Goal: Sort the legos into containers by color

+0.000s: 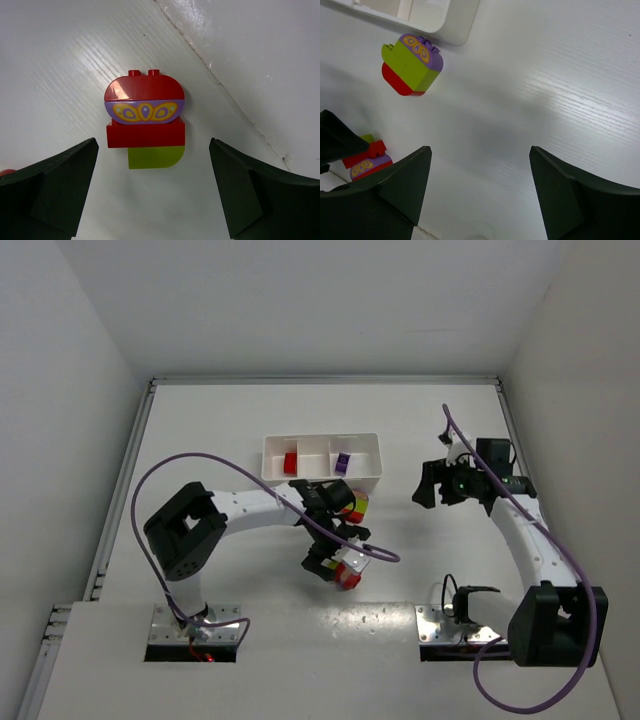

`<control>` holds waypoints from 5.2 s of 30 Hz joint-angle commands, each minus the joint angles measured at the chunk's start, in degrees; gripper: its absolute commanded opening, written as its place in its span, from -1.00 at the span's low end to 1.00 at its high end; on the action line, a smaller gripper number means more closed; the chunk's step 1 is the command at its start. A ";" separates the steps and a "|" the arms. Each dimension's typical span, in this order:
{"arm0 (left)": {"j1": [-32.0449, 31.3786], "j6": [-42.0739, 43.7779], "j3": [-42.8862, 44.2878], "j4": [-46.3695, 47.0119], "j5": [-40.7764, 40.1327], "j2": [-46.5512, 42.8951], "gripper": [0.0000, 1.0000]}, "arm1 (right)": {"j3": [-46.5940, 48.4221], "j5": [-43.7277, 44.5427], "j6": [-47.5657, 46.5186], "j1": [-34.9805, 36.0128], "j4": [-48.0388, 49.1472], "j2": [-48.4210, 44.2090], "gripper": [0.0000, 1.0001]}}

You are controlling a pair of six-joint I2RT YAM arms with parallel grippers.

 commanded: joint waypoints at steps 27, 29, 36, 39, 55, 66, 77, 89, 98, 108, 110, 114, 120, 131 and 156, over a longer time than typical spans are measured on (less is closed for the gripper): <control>3.11 -13.81 -1.54 15.39 -0.03 1.46 -0.67 | 5.65 -8.51 1.01 -1.35 -2.68 6.17 0.59; 4.44 -18.73 -2.33 19.41 -1.34 -0.04 -0.70 | 7.05 -13.41 2.15 -1.35 -3.46 8.36 0.59; 6.73 -37.73 -8.14 33.22 -14.26 -10.49 -0.72 | 9.95 -37.92 6.19 -0.03 -2.69 16.70 0.62; 6.73 -41.87 -9.45 35.16 -16.99 -12.70 -0.75 | 11.44 -42.69 7.87 1.20 -2.15 20.23 0.62; 6.73 -46.62 -7.53 40.26 -21.03 -15.86 -0.79 | 15.49 -46.67 4.00 6.74 -5.58 28.50 0.62; 6.73 -46.71 -7.00 42.20 -20.42 -17.00 -0.84 | 15.49 -44.20 4.79 7.80 -3.56 30.78 0.59; 6.73 -47.76 -7.00 42.73 -20.42 -17.53 -0.86 | 17.07 -46.23 7.87 9.46 0.22 32.37 0.06; 6.20 -48.82 -8.22 43.26 -21.12 -17.53 -0.86 | 17.07 -46.75 6.38 8.86 0.32 31.67 -0.94; 6.20 -51.98 -14.55 42.64 -23.06 -21.83 -0.91 | 19.18 -46.14 -0.65 5.34 -6.71 29.91 -1.00; 6.20 -51.98 -20.53 39.66 -24.11 -24.75 -0.46 | 19.18 -46.14 -1.89 4.19 -8.48 29.38 -1.00; 6.20 -51.98 -20.53 38.08 -23.50 -23.96 -0.11 | 19.18 -46.84 -1.89 4.71 -8.48 29.38 -1.00; 8.48 -53.91 -20.53 36.84 -18.06 -23.42 0.70 | 20.49 -48.85 -4.25 5.25 -9.79 29.91 -1.00; 13.48 -62.42 -17.03 38.41 -4.38 -22.28 0.93 | 21.03 -52.55 -6.63 5.25 -10.84 31.05 -1.00; 25.71 -104.80 -6.66 67.60 22.20 -11.57 0.71 | 25.42 -57.83 -9.09 7.09 -12.17 32.72 -1.00; 23.52 -94.87 5.48 53.98 27.83 -1.89 -0.62 | 26.57 -58.44 -0.30 9.20 -3.03 32.72 -1.00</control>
